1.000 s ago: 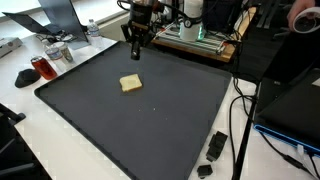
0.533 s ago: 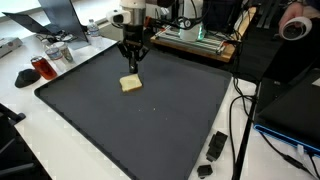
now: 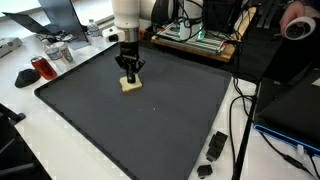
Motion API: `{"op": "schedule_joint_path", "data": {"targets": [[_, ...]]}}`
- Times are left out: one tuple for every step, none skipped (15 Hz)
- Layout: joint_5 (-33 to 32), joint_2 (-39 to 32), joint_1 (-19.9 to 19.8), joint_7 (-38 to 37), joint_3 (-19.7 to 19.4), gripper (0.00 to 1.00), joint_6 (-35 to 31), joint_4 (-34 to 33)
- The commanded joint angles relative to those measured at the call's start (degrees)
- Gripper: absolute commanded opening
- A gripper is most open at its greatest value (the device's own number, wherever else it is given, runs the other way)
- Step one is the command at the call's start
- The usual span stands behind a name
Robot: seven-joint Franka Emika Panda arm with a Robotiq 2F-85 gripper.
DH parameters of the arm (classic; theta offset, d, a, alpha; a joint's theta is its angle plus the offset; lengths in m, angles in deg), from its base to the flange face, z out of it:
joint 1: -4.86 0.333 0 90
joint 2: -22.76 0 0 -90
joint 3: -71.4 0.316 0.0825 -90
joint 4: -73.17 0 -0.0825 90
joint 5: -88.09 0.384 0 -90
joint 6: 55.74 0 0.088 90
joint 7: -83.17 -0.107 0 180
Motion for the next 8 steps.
{"op": "schedule_joint_path", "data": {"targets": [[1.57, -1.64, 4.21, 2.1, -3.79, 0.05, 0.39, -1.93], [1.4, -1.85, 4.91, 2.16, -4.39, 0.05, 0.55, -2.1], [1.1, -2.03, 5.56, 2.28, -4.97, 0.05, 1.01, -2.23], [1.31, -2.15, 5.79, 2.88, -5.11, 0.05, 1.44, -2.24], [1.28, -2.22, 6.09, 3.32, -5.35, 0.05, 1.74, -2.21], [1.58, -2.28, 6.03, 4.08, -5.24, 0.05, 2.02, -2.19], [1.43, -2.4, 6.17, 4.52, -5.38, 0.05, 2.28, -2.22], [1.69, -2.5, 6.06, 5.12, -5.2, 0.05, 2.71, -2.27]]}}
